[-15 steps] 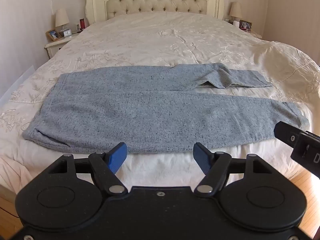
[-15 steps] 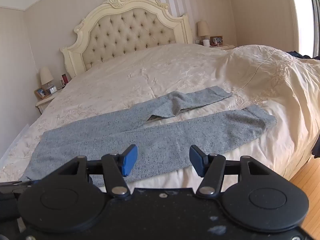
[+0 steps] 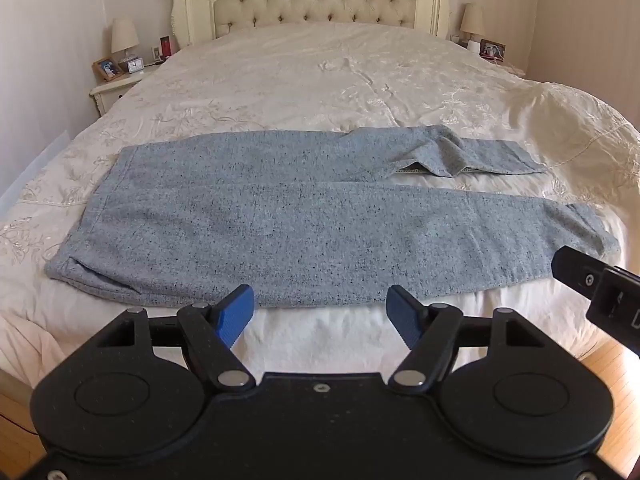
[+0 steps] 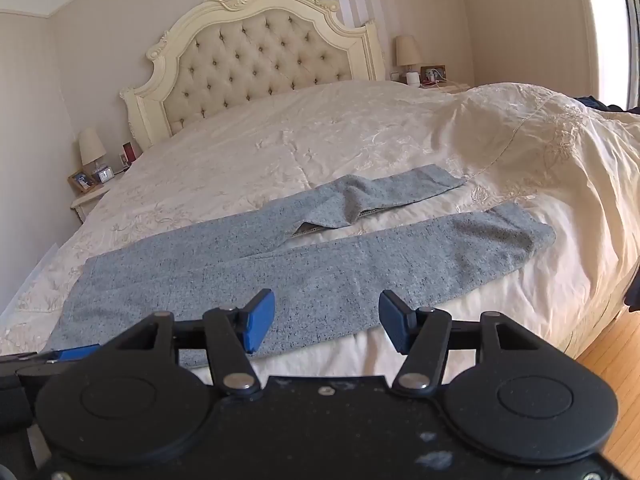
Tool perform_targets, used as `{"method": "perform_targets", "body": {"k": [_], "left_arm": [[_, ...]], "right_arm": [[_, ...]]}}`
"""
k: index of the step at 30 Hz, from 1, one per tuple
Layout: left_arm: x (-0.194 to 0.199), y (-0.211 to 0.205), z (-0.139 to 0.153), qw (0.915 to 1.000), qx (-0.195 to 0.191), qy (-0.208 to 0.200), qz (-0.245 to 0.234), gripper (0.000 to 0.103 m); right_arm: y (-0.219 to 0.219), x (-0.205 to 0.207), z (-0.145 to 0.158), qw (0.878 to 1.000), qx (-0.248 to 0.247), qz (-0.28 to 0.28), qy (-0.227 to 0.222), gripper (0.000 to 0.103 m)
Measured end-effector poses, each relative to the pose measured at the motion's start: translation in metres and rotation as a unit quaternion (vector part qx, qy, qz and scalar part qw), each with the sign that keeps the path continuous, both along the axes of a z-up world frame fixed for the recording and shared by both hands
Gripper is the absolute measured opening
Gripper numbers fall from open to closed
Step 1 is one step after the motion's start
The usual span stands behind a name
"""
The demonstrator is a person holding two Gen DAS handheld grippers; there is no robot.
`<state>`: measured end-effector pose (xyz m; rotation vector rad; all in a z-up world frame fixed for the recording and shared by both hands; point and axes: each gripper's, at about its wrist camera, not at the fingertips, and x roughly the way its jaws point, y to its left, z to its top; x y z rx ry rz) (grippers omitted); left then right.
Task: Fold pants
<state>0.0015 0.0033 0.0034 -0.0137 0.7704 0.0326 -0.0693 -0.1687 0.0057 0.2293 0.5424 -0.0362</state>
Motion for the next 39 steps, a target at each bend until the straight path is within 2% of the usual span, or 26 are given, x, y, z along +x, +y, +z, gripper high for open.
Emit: {"method": "perform_targets", "body": {"k": [39], "left_arm": [[0.0057,-0.0022,-0.0083,0.9999,-0.001,0.014,-0.004,0.073]], "right_arm": [[-0.0009,0.0003,-0.0029,1.0,0.003,-0.002,0.007,0.061]]}}
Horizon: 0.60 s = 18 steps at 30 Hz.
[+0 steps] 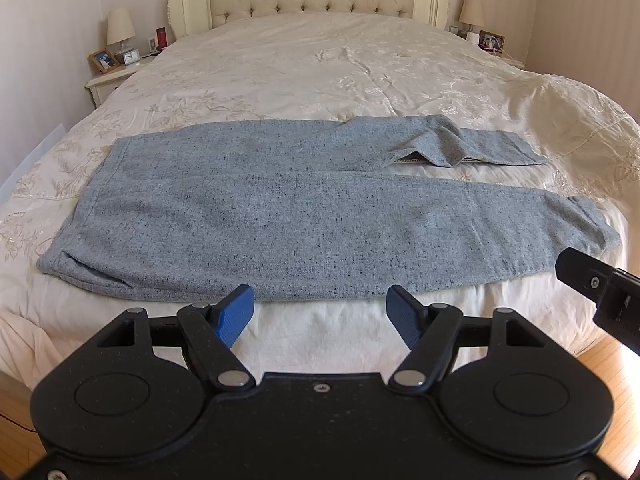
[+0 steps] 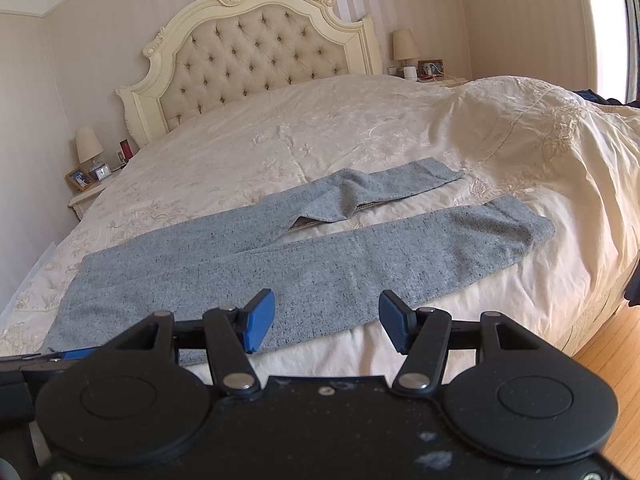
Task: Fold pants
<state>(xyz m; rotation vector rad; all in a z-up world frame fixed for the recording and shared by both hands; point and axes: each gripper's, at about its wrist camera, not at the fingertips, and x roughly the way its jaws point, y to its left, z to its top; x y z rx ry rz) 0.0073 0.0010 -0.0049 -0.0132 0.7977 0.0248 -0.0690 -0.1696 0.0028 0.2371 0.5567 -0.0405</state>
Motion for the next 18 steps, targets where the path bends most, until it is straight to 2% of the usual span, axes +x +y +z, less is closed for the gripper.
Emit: {"method": "perform_targets", "body": {"k": [10,12,18], "left_arm": [[-0.0002,-0.0006,-0.0018,1.0,0.001,-0.008,0.001,0.073],[-0.0006,-0.0004,-0.0026,1.0,-0.001,-0.007,0.0,0.069],[0.0012,0.0016,-0.0033,1.0,-0.003,-0.002,0.008,0.069]], "right_arm": [[-0.0008,0.0008,-0.0006,1.0,0.001,0.001,0.001,0.061],[-0.0003,0.0006,-0.0015,1.0,0.001,0.001,0.002,0.061],[-0.0003,0.0007,-0.0009,1.0,0.001,0.002,0.001,0.061]]}}
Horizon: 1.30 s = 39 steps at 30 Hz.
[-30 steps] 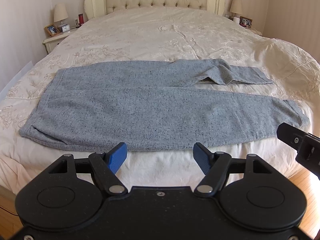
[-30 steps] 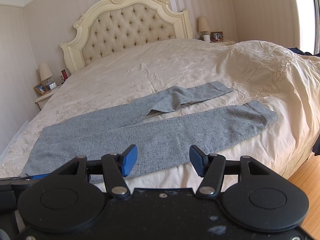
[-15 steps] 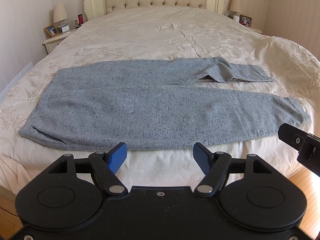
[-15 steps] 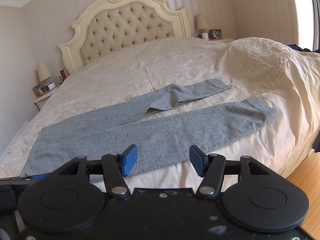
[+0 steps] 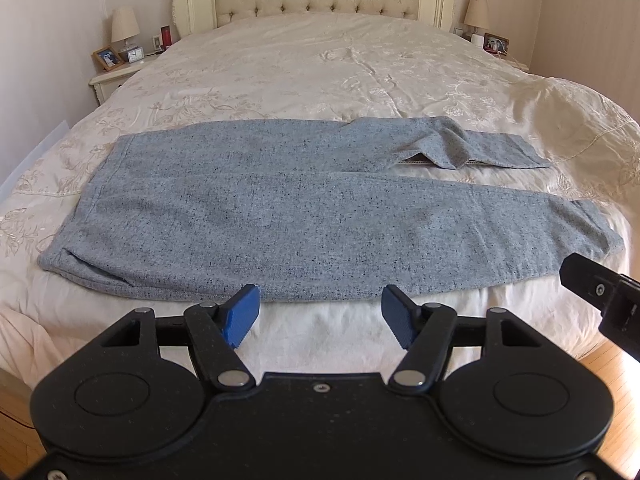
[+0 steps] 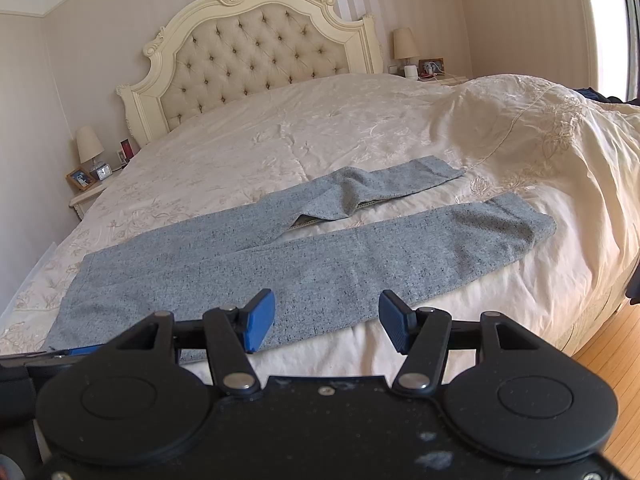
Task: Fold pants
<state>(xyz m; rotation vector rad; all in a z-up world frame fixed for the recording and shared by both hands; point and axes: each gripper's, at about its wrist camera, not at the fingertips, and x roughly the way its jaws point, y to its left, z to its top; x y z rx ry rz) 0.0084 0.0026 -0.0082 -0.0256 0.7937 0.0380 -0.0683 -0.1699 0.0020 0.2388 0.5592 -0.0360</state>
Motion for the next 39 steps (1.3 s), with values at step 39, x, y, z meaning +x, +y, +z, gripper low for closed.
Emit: {"method": "perform_targets", "body": {"k": [39], "left_arm": [[0.014,0.002,-0.011,0.9998,0.008,0.016,0.004,0.062]], "right_arm": [[0.001,0.008,-0.005,1.0,0.005,0.004,0.009,0.061]]}}
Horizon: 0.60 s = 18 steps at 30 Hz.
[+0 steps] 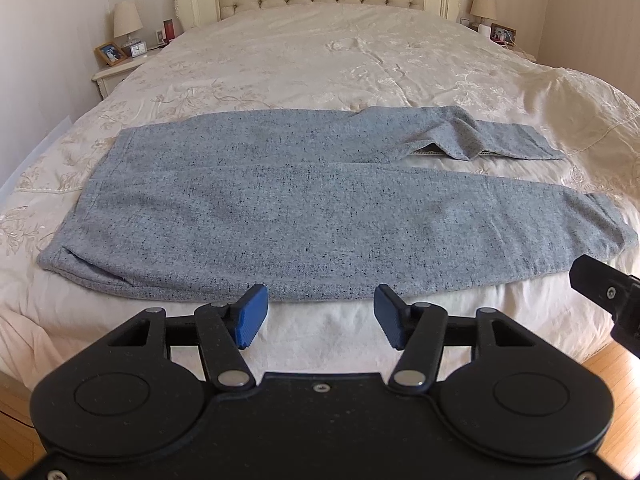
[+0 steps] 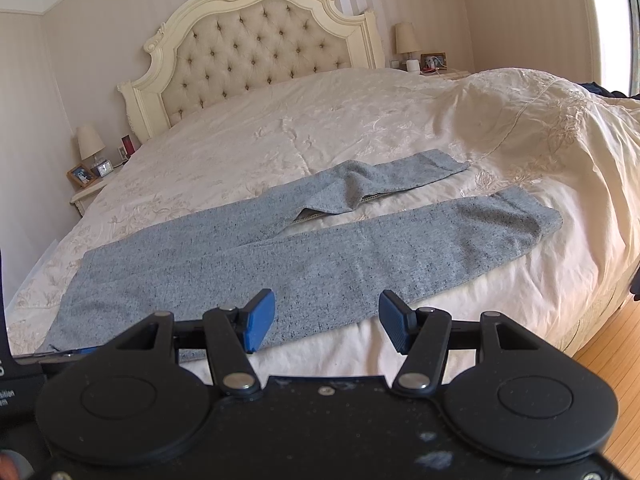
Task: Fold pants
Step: 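Move both tools down over the sweatpants toward the leg cuffs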
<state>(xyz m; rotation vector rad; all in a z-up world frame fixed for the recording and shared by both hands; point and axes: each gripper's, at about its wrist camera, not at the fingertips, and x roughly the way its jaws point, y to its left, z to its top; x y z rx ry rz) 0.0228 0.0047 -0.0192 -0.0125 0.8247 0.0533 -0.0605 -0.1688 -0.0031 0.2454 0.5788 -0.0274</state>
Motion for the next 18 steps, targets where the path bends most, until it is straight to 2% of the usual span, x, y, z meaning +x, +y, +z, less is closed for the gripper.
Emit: {"method": "perform_targets", "body": {"k": [4,9,14,18], "left_arm": [[0.019,0.007,0.002,0.9996,-0.008,0.02,-0.016,0.062],[0.061,0.025,0.01,0.9993,-0.015,0.033,-0.009,0.062],[0.108,0.045,0.024,0.9993,0.007,-0.01,0.036,0.062],[0.153,0.057,0.032,0.9973,0.005,-0.017,0.071,0.062]], "right_arm": [[0.0,0.007,-0.002,1.0,-0.006,-0.001,0.012,0.061],[-0.003,0.035,-0.011,0.998,-0.004,0.013,0.059,0.061],[-0.015,0.076,-0.017,0.995,0.009,0.007,0.098,0.061],[-0.025,0.111,-0.008,0.994,-0.015,-0.009,0.105,0.061]]}}
